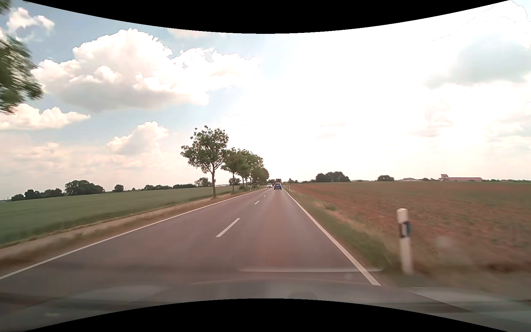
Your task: Follow the waypoints while adhering to traffic rules and regulations
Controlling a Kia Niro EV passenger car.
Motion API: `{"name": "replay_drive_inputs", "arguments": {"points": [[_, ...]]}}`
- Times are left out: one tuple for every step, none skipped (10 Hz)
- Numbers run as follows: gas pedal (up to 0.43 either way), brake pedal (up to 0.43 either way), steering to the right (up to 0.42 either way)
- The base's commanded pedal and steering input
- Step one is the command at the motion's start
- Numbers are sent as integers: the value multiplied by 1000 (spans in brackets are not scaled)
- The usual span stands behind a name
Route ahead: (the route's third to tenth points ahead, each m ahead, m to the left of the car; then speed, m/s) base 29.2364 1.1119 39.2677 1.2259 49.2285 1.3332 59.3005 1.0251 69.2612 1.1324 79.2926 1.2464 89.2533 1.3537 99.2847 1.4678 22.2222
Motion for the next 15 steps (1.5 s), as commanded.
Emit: {"name": "replay_drive_inputs", "arguments": {"points": [[169,0,-2],[169,0,-2],[169,0,-2],[169,0,-2],[157,0,-2],[157,0,-2],[157,0,-2],[157,0,-2],[157,0,-2],[150,0,-2],[150,0,-2],[150,0,-2],[150,0,-2],[150,0,-2],[138,0,-2]]}}
